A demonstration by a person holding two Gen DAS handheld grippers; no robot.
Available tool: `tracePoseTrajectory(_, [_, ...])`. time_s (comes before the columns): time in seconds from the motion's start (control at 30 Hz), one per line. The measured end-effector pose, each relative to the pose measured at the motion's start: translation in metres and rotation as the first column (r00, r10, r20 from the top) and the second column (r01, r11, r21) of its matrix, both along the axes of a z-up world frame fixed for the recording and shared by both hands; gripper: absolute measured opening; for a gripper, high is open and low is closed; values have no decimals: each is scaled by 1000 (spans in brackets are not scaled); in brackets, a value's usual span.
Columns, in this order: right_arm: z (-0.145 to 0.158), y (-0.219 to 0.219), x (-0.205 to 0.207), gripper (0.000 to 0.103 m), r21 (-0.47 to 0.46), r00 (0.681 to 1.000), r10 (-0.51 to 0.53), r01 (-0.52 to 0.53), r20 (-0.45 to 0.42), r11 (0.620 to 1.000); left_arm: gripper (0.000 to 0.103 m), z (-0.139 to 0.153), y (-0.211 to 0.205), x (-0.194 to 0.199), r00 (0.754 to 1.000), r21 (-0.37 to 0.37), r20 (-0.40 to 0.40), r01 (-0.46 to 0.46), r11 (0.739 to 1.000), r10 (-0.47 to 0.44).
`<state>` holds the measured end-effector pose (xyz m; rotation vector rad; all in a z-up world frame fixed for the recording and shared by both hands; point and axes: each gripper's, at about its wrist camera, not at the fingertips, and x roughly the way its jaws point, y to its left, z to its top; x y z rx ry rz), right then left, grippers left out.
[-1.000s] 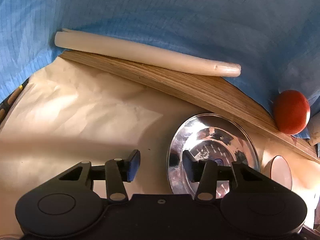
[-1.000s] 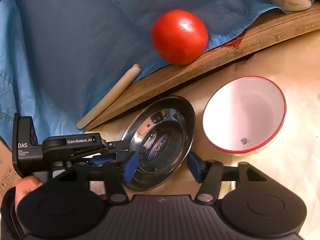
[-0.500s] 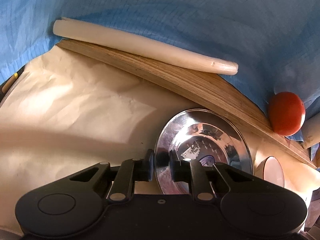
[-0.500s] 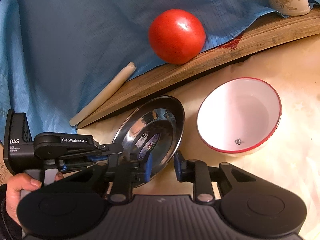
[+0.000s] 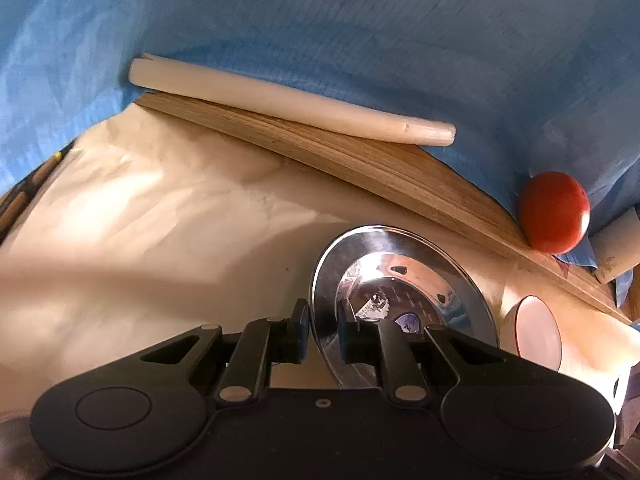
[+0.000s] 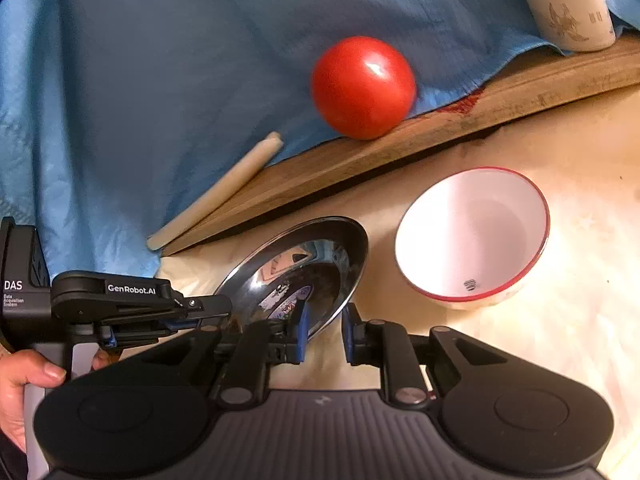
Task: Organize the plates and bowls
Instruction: 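Lift the small dark plate with both grippers toward the plate stack, then lower the small dark plate onto the stacked steel plates with both grippers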
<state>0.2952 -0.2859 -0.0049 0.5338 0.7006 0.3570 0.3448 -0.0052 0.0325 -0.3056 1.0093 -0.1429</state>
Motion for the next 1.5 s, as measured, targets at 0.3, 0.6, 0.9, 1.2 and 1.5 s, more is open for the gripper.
tracePoseTrajectory(0.3, [20, 1, -31, 20, -43, 994, 6, -1, 106, 999, 16, 27, 2, -31, 998, 13, 68, 7, 1000, -8])
tracePoseTrajectory(0.6, [30, 6, -70, 21, -61, 989, 32, -24, 143, 998, 17, 41, 9, -82, 994, 28, 107, 28, 999, -31])
tracePoseTrajectory(0.9, [35, 14, -105, 21, -111, 984, 51, -33, 169, 993, 19, 43, 12, -123, 990, 28, 133, 48, 998, -51])
tracePoseTrajectory(1.2, [32, 17, -130, 23, -151, 984, 67, -42, 164, 988, 20, 36, 10, -151, 989, 47, 130, 69, 996, -75])
tracePoseTrajectory(1.5, [24, 23, -142, 24, -168, 986, 91, -67, 143, 984, 21, 35, 7, -172, 982, 136, 159, 83, 987, -105])
